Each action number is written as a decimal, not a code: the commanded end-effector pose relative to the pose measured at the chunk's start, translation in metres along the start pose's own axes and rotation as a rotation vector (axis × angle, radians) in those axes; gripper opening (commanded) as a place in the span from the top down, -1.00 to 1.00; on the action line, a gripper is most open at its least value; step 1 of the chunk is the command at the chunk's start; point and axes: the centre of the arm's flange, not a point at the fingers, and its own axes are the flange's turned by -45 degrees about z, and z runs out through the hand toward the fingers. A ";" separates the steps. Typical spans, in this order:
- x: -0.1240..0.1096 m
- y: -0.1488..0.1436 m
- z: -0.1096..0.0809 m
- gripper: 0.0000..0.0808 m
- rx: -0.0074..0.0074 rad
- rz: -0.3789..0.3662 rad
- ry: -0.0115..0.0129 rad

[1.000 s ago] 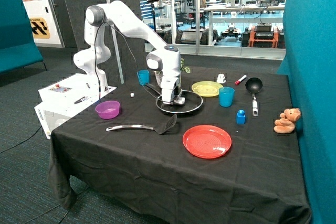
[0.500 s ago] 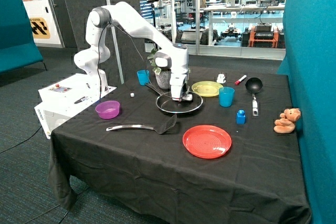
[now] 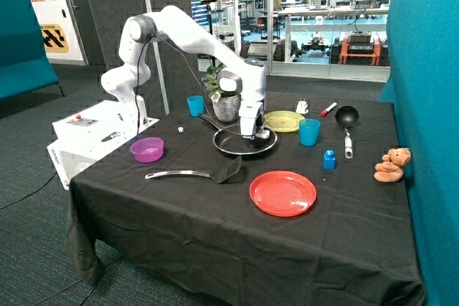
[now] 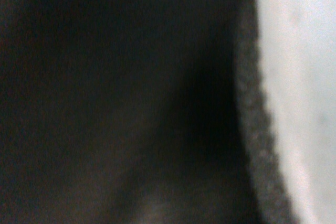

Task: Clean the pan

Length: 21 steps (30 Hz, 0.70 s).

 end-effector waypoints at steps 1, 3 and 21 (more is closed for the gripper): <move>0.006 0.028 -0.003 1.00 0.0064 0.042 -0.0021; 0.004 0.035 -0.003 1.00 0.0064 0.050 -0.0022; -0.019 0.072 -0.003 1.00 0.0063 0.104 -0.0023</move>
